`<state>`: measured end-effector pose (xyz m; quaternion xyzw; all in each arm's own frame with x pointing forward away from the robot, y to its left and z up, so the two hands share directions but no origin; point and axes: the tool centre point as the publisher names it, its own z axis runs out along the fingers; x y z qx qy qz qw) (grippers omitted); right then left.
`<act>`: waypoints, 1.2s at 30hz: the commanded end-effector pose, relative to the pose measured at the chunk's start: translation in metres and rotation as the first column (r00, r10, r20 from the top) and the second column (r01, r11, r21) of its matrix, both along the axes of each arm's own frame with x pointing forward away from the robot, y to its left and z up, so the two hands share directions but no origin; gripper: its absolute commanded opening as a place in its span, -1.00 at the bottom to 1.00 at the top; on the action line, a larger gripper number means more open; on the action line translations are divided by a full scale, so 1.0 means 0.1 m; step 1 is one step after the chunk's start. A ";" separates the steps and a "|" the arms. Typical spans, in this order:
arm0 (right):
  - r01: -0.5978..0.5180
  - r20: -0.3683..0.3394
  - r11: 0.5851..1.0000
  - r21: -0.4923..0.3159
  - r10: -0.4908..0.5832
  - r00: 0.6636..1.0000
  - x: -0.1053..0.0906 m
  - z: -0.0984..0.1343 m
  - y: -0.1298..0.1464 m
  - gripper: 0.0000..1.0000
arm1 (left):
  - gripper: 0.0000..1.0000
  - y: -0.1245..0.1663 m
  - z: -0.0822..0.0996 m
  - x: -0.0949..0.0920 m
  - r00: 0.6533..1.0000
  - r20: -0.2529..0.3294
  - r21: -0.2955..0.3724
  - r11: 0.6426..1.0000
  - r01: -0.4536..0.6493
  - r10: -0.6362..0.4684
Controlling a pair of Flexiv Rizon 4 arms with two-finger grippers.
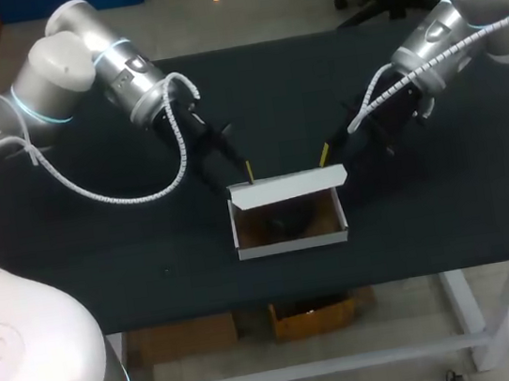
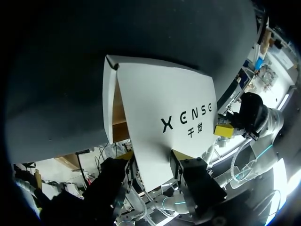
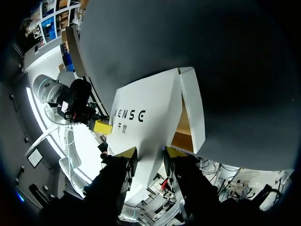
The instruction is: Assemble the packaging by folding the flat box into shape, placing the metal phone stand inside, and closing the box properly
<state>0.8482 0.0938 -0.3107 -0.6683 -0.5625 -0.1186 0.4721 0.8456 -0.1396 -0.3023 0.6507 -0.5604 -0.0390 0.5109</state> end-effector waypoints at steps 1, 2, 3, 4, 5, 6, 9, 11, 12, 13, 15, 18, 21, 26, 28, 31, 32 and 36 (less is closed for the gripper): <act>-0.005 -0.005 1.000 0.008 0.005 1.000 0.03 0.00 0.05 -0.32 | -0.11 -0.08 0.00 0.05 1.000 -0.008 0.003 1.000 0.013 -0.013; -0.004 -0.006 1.000 0.009 0.004 1.000 0.03 0.00 0.06 -0.32 | -0.11 -0.08 0.00 0.05 1.000 -0.008 0.003 1.000 0.013 -0.013; -0.003 -0.005 1.000 0.009 0.003 1.000 0.04 -0.01 0.06 -0.32 | -0.11 -0.08 0.00 0.05 1.000 -0.008 0.003 1.000 0.013 -0.013; -0.002 -0.005 1.000 0.009 0.002 1.000 0.04 -0.02 0.07 -0.33 | -0.11 -0.08 0.00 0.05 1.000 -0.008 0.004 1.000 0.013 -0.013; 0.001 -0.003 1.000 0.005 -0.001 1.000 0.04 -0.02 0.07 -0.33 | -0.11 -0.08 0.00 0.05 1.000 -0.007 0.005 1.000 0.013 -0.013; 0.002 -0.002 1.000 0.005 -0.002 1.000 0.03 -0.03 0.08 -0.33 | -0.11 -0.08 0.00 0.06 1.000 -0.007 0.005 1.000 0.013 -0.013; 0.002 0.000 1.000 0.004 -0.002 1.000 0.02 -0.07 0.10 -0.33 | -0.11 -0.09 -0.01 0.06 1.000 -0.007 0.004 1.000 0.014 -0.014; 0.002 -0.003 1.000 0.003 -0.002 1.000 0.02 -0.10 0.11 -0.34 | -0.11 -0.10 -0.02 0.06 1.000 -0.007 0.004 1.000 0.015 -0.015; 0.003 -0.002 1.000 0.002 -0.003 1.000 0.01 -0.11 0.11 -0.34 | -0.11 -0.10 -0.02 0.06 1.000 -0.008 0.005 1.000 0.015 -0.015; 0.004 -0.002 1.000 0.001 -0.004 1.000 0.00 -0.11 0.12 -0.34 | -0.11 -0.10 -0.02 0.06 1.000 -0.008 0.005 1.000 0.015 -0.015; 0.008 0.000 1.000 -0.003 -0.008 1.000 0.00 -0.12 0.12 -0.34 | -0.11 -0.10 -0.02 0.06 1.000 -0.007 0.004 1.000 0.016 -0.015; 0.008 0.005 1.000 -0.002 -0.008 1.000 0.00 -0.12 0.12 -0.34 | -0.11 -0.11 -0.03 0.06 1.000 -0.006 0.005 1.000 0.016 -0.016; 0.007 0.010 1.000 -0.006 -0.007 1.000 -0.01 -0.12 0.13 -0.34 | -0.11 -0.11 -0.05 0.06 1.000 -0.005 0.006 1.000 0.016 -0.016; 0.007 0.016 1.000 -0.009 -0.007 1.000 0.00 -0.10 0.12 -0.35 | -0.11 -0.11 -0.05 0.07 1.000 -0.005 0.007 1.000 0.017 -0.017; 0.008 0.019 1.000 -0.010 -0.008 1.000 0.00 -0.08 0.12 -0.35 | -0.11 -0.12 -0.04 0.07 1.000 -0.003 0.008 1.000 0.017 -0.017; 0.012 0.023 1.000 -0.010 -0.011 1.000 0.01 -0.06 0.11 -0.35 | -0.11 -0.12 -0.01 0.09 1.000 0.002 0.007 1.000 0.018 -0.018; 0.012 0.024 1.000 -0.009 -0.012 1.000 0.01 -0.05 0.11 -0.34 | -0.11 -0.12 0.00 0.09 1.000 0.004 0.006 1.000 0.018 -0.018; 0.008 0.023 1.000 -0.008 -0.008 1.000 0.01 -0.08 0.13 -0.35 | -0.11 -0.12 0.01 0.10 1.000 0.007 0.006 1.000 0.018 -0.018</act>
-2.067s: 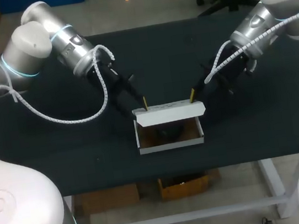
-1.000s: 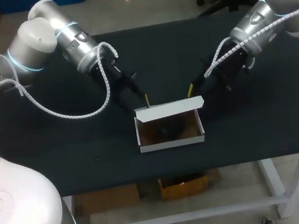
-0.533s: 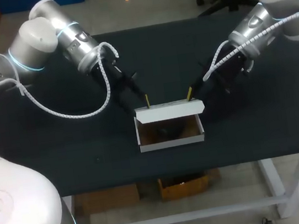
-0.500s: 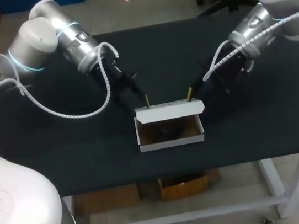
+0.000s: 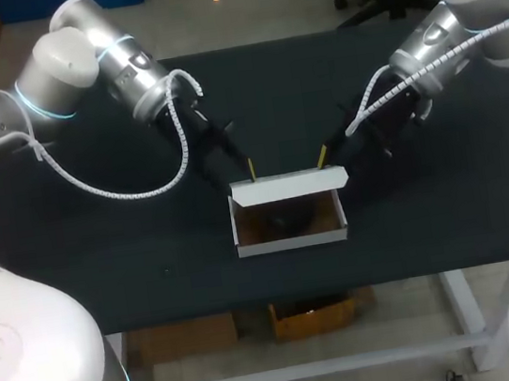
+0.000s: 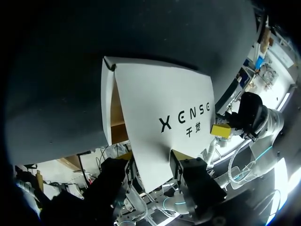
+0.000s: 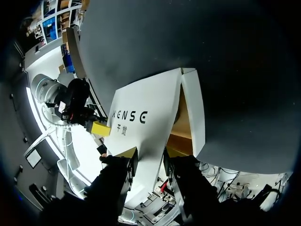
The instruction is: Assemble the packaging by folding the flat box into shape, placing the metal phone stand inside, and closing the box properly
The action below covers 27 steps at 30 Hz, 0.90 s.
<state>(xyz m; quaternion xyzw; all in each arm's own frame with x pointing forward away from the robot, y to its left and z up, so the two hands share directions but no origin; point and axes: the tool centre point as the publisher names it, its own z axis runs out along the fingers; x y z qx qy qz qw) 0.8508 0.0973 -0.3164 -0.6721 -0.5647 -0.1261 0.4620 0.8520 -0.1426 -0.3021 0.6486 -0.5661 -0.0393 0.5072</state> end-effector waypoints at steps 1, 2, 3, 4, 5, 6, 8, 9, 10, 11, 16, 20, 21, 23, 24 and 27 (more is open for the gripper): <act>-0.005 -0.001 1.000 0.001 0.005 1.000 -0.02 -0.03 0.10 -0.35 | -0.11 -0.09 0.00 0.03 1.000 -0.002 0.003 1.000 0.008 -0.008; -0.007 -0.003 1.000 0.002 0.007 1.000 -0.02 -0.04 0.10 -0.34 | -0.11 -0.09 0.00 0.03 1.000 -0.002 0.004 1.000 0.008 -0.008; -0.009 -0.005 1.000 0.004 0.009 1.000 -0.02 -0.05 0.10 -0.34 | -0.11 -0.09 -0.02 0.03 1.000 -0.003 0.003 1.000 0.008 -0.008; -0.010 -0.006 1.000 0.005 0.010 1.000 -0.01 -0.06 0.10 -0.34 | -0.11 -0.09 -0.04 0.02 1.000 -0.005 0.002 1.000 0.009 -0.009; -0.012 -0.007 1.000 0.006 0.012 1.000 -0.01 -0.07 0.10 -0.34 | -0.11 -0.09 -0.05 0.01 1.000 -0.006 0.002 1.000 0.010 -0.010; -0.013 -0.008 1.000 0.006 0.013 1.000 -0.02 -0.08 0.10 -0.34 | -0.11 -0.09 -0.07 0.00 1.000 -0.008 0.001 1.000 0.011 -0.011; -0.016 -0.010 1.000 0.008 0.016 1.000 -0.04 -0.09 0.11 -0.33 | -0.11 -0.08 -0.09 -0.01 1.000 -0.010 -0.001 1.000 0.013 -0.013; -0.018 -0.010 1.000 0.008 0.018 1.000 -0.04 -0.10 0.11 -0.33 | -0.11 -0.08 -0.10 -0.02 1.000 -0.011 -0.002 1.000 0.013 -0.013; -0.019 -0.010 1.000 0.008 0.019 1.000 -0.04 -0.10 0.11 -0.33 | -0.11 -0.07 -0.11 -0.03 1.000 -0.011 -0.003 1.000 0.013 -0.013; -0.020 -0.010 1.000 0.008 0.020 1.000 -0.05 -0.11 0.12 -0.33 | -0.12 -0.06 -0.12 -0.03 1.000 -0.010 -0.004 1.000 0.013 -0.013; -0.025 -0.004 1.000 0.005 0.025 1.000 -0.07 -0.12 0.10 -0.31 | -0.11 -0.03 -0.14 -0.07 1.000 -0.005 -0.003 1.000 0.011 -0.011; -0.029 -0.001 1.000 0.001 0.029 1.000 -0.08 -0.14 0.09 -0.30 | -0.11 0.00 -0.16 -0.09 1.000 -0.002 0.002 1.000 0.009 -0.009; -0.029 0.000 1.000 0.000 0.029 1.000 -0.08 -0.14 0.09 -0.29 | -0.10 0.01 -0.17 -0.09 1.000 -0.001 0.003 1.000 0.008 -0.008; -0.029 0.005 1.000 -0.001 0.029 1.000 -0.09 -0.14 0.08 -0.29 | -0.10 0.02 -0.18 -0.10 1.000 0.001 0.006 1.000 0.006 -0.006; -0.029 0.006 1.000 0.000 0.029 1.000 -0.09 -0.14 0.07 -0.29 | -0.10 0.02 -0.18 -0.10 1.000 0.002 0.007 1.000 0.006 -0.006; -0.032 0.012 0.999 -0.002 0.032 0.999 -0.09 -0.15 0.07 -0.26 | -0.08 0.03 -0.19 -0.10 1.000 0.009 0.013 1.000 0.010 -0.010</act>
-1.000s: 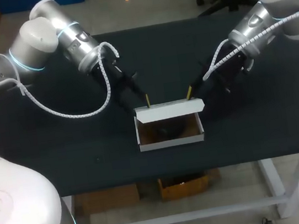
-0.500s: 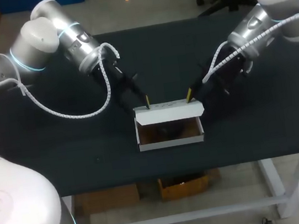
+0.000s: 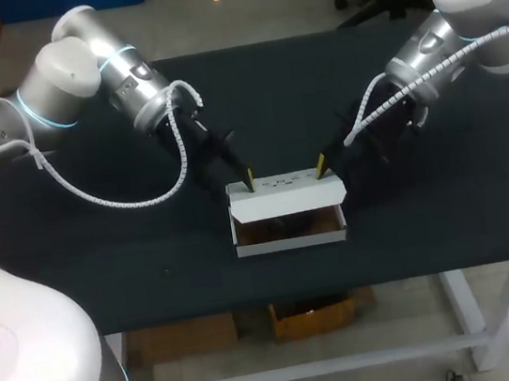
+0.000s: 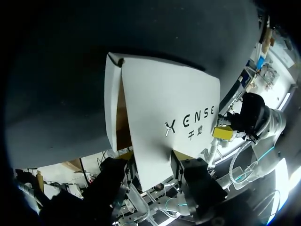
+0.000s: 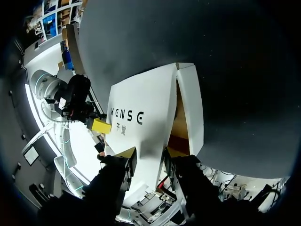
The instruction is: Assemble the packaging by folding the flat box into shape, placing the metal phone stand inside, and closing the box properly
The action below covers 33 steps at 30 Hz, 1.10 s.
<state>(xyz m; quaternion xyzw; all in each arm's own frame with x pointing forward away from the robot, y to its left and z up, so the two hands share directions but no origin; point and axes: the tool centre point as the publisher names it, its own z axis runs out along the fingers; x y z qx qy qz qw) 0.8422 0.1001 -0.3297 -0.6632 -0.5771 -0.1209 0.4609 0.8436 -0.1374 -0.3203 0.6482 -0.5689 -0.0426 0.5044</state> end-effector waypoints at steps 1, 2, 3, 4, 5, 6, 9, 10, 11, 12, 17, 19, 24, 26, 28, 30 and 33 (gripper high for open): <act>-0.002 0.006 1.000 -0.001 0.002 1.000 0.00 -0.02 0.04 -0.26 | -0.07 -0.03 -0.01 -0.02 1.000 0.010 0.010 1.000 0.002 -0.002; -0.004 0.007 1.000 -0.001 0.004 1.000 -0.01 -0.03 0.04 -0.25 | -0.08 -0.03 -0.01 -0.02 1.000 0.014 0.014 1.000 0.003 -0.003; -0.004 0.008 1.000 -0.002 0.004 1.000 -0.01 -0.03 0.04 -0.25 | -0.08 -0.02 -0.01 -0.02 1.000 0.019 0.021 1.000 0.003 -0.003; -0.005 0.009 1.000 -0.002 0.005 1.000 -0.02 -0.04 0.04 -0.24 | -0.08 -0.02 -0.01 -0.03 1.000 0.021 0.023 1.000 0.003 -0.003; -0.007 0.010 1.000 -0.003 0.007 1.000 -0.02 -0.04 0.04 -0.24 | -0.08 -0.02 -0.01 -0.03 1.000 0.023 0.023 1.000 0.003 -0.004; -0.008 0.011 1.000 -0.004 0.008 1.000 -0.02 -0.05 0.04 -0.23 | -0.08 -0.01 -0.02 -0.03 1.000 0.027 0.027 1.000 0.004 -0.005; -0.012 0.014 1.000 -0.007 0.012 1.000 -0.03 -0.07 0.03 -0.23 | -0.07 0.01 -0.02 -0.04 0.999 0.035 0.032 0.999 0.003 -0.004; -0.013 0.015 1.000 -0.007 0.013 1.000 -0.03 -0.07 0.03 -0.23 | -0.07 0.01 -0.02 -0.04 0.999 0.038 0.034 0.999 0.002 -0.004; -0.015 0.017 1.000 -0.008 0.015 1.000 -0.02 -0.07 0.02 -0.22 | -0.07 0.02 -0.02 -0.04 0.999 0.040 0.034 0.999 0.002 -0.004; -0.015 0.018 1.000 -0.009 0.015 1.000 -0.03 -0.08 0.02 -0.22 | -0.07 0.02 -0.02 -0.04 0.999 0.041 0.034 0.999 0.002 -0.003; -0.020 0.025 1.000 -0.011 0.020 0.999 -0.03 -0.09 0.00 -0.19 | -0.07 0.04 -0.01 -0.05 0.998 0.055 0.042 0.999 0.001 -0.004; -0.024 0.028 1.000 -0.014 0.024 0.999 -0.03 -0.10 -0.02 -0.18 | -0.07 0.04 0.00 -0.05 0.998 0.065 0.048 0.999 0.003 -0.006; -0.046 0.050 0.998 -0.039 0.048 0.998 -0.04 -0.12 -0.02 -0.15 | -0.05 0.06 0.00 -0.07 0.996 0.087 0.057 0.998 0.006 -0.011; -0.053 0.058 0.998 -0.039 0.055 0.997 -0.04 -0.12 -0.01 -0.11 | -0.05 0.07 -0.01 -0.07 0.995 0.096 0.060 0.998 0.009 -0.015; -0.059 0.065 0.997 -0.046 0.062 0.996 -0.04 -0.13 0.00 -0.10 | -0.05 0.07 -0.01 -0.07 0.994 0.107 0.063 0.998 0.013 -0.019; -0.064 0.068 0.997 -0.049 0.067 0.995 -0.03 -0.14 0.01 -0.10 | -0.05 0.07 -0.01 -0.07 0.993 0.118 0.068 0.998 0.014 -0.021; -0.067 0.070 0.996 -0.053 0.070 0.995 -0.03 -0.16 0.01 -0.11 | -0.04 0.08 0.01 -0.07 0.989 0.147 0.079 0.997 0.017 -0.029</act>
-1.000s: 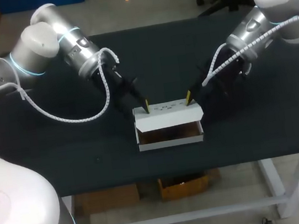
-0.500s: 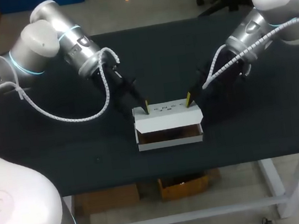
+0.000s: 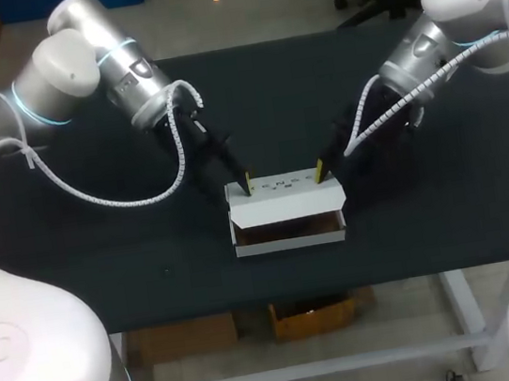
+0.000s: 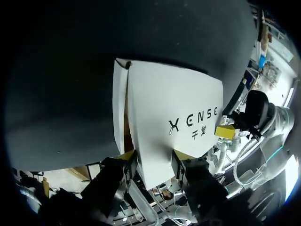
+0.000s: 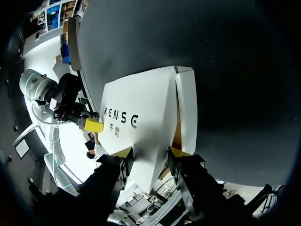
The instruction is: Assemble the packaging by folding the flat box into shape, placing the metal phone stand inside, and closing the box properly
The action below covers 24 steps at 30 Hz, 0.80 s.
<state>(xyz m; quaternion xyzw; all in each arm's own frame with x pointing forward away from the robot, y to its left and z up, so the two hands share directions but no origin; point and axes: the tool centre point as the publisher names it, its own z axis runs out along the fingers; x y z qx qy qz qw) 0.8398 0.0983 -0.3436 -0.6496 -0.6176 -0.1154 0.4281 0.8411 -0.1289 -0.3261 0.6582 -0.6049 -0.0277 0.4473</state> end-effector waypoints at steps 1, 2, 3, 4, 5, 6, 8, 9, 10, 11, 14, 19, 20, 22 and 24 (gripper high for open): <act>-0.004 0.001 1.000 -0.004 0.004 1.000 0.00 -0.03 0.03 -0.11 | -0.04 0.00 0.08 -0.05 0.999 0.045 0.015 1.000 0.003 -0.004; -0.005 0.002 1.000 -0.005 0.005 1.000 0.00 -0.04 0.03 -0.11 | -0.03 0.00 0.09 -0.05 0.999 0.052 0.020 1.000 0.000 -0.001; -0.006 0.002 1.000 -0.005 0.006 1.000 -0.01 -0.04 0.03 -0.11 | -0.03 0.01 0.10 -0.04 0.998 0.064 0.013 1.000 0.004 -0.005; -0.007 0.003 1.000 -0.005 0.007 1.000 0.00 -0.05 0.03 -0.11 | -0.02 0.01 0.12 -0.04 0.997 0.080 0.021 1.000 0.004 -0.005; -0.009 0.003 1.000 -0.006 0.009 1.000 0.00 -0.05 0.03 -0.10 | -0.01 0.02 0.13 -0.04 0.996 0.090 0.024 1.000 0.002 -0.004; -0.011 0.003 1.000 -0.006 0.011 1.000 0.00 -0.06 0.03 -0.10 | 0.00 0.02 0.14 -0.04 0.995 0.101 0.018 1.000 0.006 -0.008; -0.017 0.004 1.000 -0.007 0.017 1.000 -0.01 -0.06 0.03 -0.08 | 0.03 0.03 0.16 -0.04 0.992 0.124 0.032 0.999 0.002 -0.006; -0.019 0.004 1.000 -0.008 0.019 1.000 -0.01 -0.07 0.03 -0.08 | 0.04 0.04 0.18 -0.04 0.991 0.135 0.025 1.000 0.006 -0.009; -0.022 0.004 1.000 -0.008 0.022 1.000 -0.01 -0.07 0.03 -0.08 | 0.07 0.04 0.20 -0.03 0.988 0.152 0.030 1.000 0.003 -0.008; -0.025 0.006 1.000 -0.009 0.025 1.000 -0.01 -0.07 0.03 -0.08 | 0.07 0.04 0.22 -0.03 0.986 0.167 0.032 0.999 0.003 -0.009; -0.032 0.010 0.999 -0.013 0.032 0.999 -0.01 -0.08 0.04 -0.09 | 0.13 0.05 0.30 -0.03 0.974 0.227 0.030 0.999 0.015 -0.021; -0.042 0.016 0.999 -0.017 0.043 0.999 0.00 -0.09 0.05 -0.09 | 0.69 0.02 0.45 -0.01 0.933 0.348 0.014 0.995 0.097 -0.096; -0.045 0.017 0.999 -0.016 0.045 0.999 0.00 -0.09 0.05 -0.09 | 0.76 0.00 0.48 -0.01 0.920 0.374 0.013 0.992 0.125 -0.120; -0.048 0.017 0.999 -0.017 0.048 0.999 0.01 -0.09 0.05 -0.09 | 0.91 -0.04 0.55 0.00 0.891 0.422 0.009 0.984 0.178 -0.165; -0.050 0.017 0.999 -0.017 0.050 0.999 0.01 -0.10 0.05 -0.09 | 1.00 -0.08 0.62 0.00 0.849 0.476 0.000 0.965 0.261 -0.229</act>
